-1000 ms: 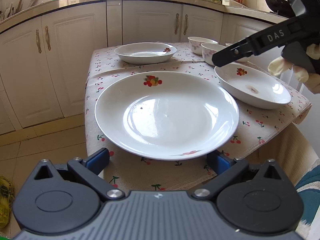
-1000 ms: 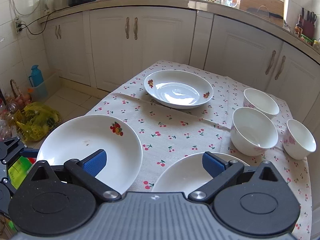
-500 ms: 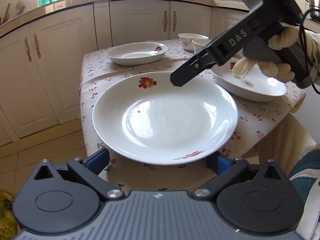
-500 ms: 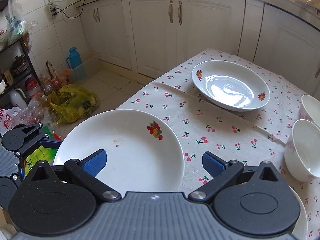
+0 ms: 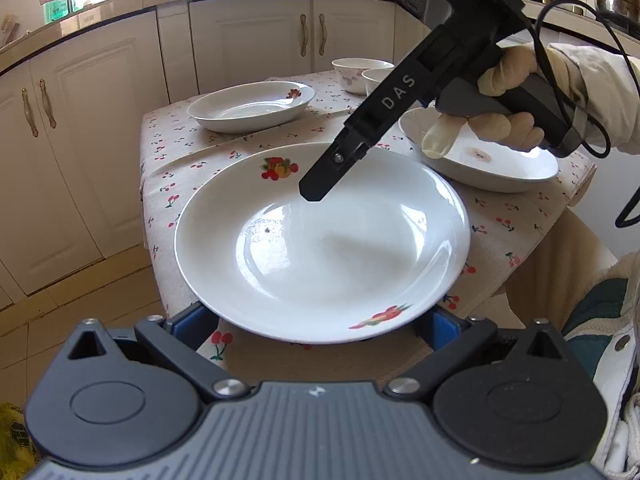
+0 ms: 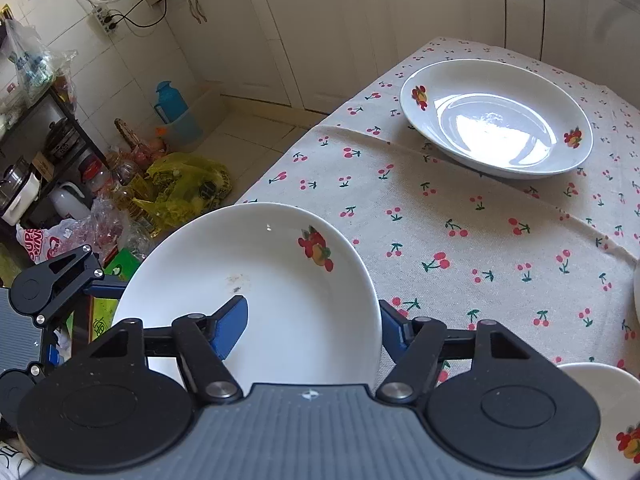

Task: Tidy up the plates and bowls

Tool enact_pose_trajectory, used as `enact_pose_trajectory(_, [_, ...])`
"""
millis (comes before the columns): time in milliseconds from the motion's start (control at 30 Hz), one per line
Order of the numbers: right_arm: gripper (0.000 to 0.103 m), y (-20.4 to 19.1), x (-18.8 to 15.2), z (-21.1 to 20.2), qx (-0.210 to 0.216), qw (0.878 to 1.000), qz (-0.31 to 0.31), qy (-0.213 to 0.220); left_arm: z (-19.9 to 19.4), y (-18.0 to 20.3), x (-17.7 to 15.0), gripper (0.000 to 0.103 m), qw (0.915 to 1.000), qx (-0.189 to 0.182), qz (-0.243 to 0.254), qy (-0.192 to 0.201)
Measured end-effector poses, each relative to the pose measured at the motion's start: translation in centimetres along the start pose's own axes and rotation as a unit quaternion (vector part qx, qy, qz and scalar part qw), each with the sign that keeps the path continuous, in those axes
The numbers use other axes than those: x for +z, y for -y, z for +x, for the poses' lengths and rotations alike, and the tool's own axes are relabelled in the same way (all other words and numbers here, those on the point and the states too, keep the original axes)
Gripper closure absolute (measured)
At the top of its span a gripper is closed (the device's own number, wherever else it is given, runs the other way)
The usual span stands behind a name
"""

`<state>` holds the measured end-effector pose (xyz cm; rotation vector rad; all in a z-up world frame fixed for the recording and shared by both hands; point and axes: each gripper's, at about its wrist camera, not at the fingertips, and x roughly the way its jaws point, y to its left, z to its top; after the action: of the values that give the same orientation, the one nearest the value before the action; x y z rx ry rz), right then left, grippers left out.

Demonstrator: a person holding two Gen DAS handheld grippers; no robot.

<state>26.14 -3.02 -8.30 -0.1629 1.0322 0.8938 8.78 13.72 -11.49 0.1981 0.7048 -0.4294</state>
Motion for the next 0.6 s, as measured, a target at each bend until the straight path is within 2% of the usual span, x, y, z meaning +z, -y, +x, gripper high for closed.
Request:
enact_pose_trajectory(267, [0.029, 0.7, 0.1, -0.1, 0.022, 1.000, 0.018, -0.002, 0.4, -0.2, 0.5, 0.001, 0.9999, -0.006, 0.005, -0.011])
enact_pose_trajectory(600, [0.029, 2.5, 1.2, -1.5, -0.009, 0.999, 0.034, 0.031, 2.4, -1.1, 3.1, 0.001, 0.9997, -0.021, 0.016, 0.001])
